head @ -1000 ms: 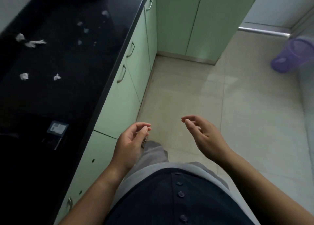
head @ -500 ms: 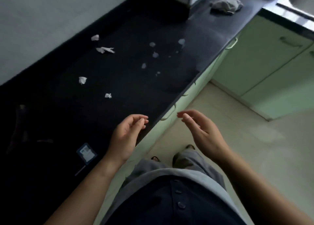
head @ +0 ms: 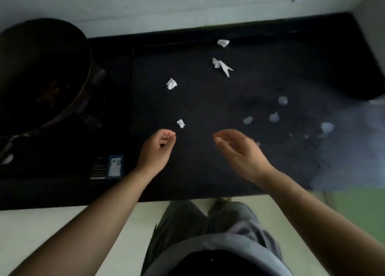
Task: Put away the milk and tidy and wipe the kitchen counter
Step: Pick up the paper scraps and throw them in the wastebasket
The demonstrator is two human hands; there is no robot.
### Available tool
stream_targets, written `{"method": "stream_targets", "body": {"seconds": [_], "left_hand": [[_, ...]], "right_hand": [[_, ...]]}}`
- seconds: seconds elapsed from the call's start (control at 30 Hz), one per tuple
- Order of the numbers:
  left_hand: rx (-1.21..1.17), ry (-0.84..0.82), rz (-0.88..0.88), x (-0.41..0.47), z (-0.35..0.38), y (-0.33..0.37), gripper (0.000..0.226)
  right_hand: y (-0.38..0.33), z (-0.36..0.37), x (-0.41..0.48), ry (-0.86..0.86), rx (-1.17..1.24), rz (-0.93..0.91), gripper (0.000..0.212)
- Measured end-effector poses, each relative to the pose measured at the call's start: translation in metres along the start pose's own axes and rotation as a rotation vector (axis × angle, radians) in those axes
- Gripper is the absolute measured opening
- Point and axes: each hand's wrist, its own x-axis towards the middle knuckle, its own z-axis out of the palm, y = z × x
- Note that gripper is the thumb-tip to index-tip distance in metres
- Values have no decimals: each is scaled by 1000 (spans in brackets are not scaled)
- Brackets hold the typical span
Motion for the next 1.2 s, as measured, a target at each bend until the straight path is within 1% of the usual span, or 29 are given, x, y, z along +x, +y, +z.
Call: {"method": "stream_targets", "body": {"seconds": [0.1, 0.2, 0.33, 0.4, 0.47, 0.5, 0.6, 0.7, 0.9, 1.07, 1.2], "left_hand": [[167, 134, 98, 26, 3, -14, 19], [371, 233, 171, 53, -1, -27, 27], [576, 221, 194, 72, 2, -46, 43], [632, 229, 202, 72, 6, -53, 45], [627, 240, 186, 73, 7, -57, 47], [624, 240, 183, 73, 6, -57, 47], [622, 241, 188, 74, 4, -58, 47], [610, 238, 192, 73, 3, -57, 47], [594, 240, 197, 74, 1, -56, 47], [571, 240, 197, 74, 0, -55, 47], [489, 228, 211, 91, -5, -48, 48]], "right_hand": [[5, 8, 47, -51, -24, -54, 20], [7, 25, 90, -127, -100, -108, 25], [9, 48, 134, -189, -382, -247, 41], [10, 57, 146, -218, -483, -287, 48], [11, 63, 153, -246, -517, -299, 50], [12, 65, 155, -262, -531, -308, 47], [10, 68, 162, -313, -521, -305, 26], [3, 68, 172, -329, -495, -276, 22], [-9, 64, 200, -157, -424, -311, 19], [-1, 65, 208, -153, -466, -268, 19], [-9, 57, 224, 2, -371, -316, 12]]}}
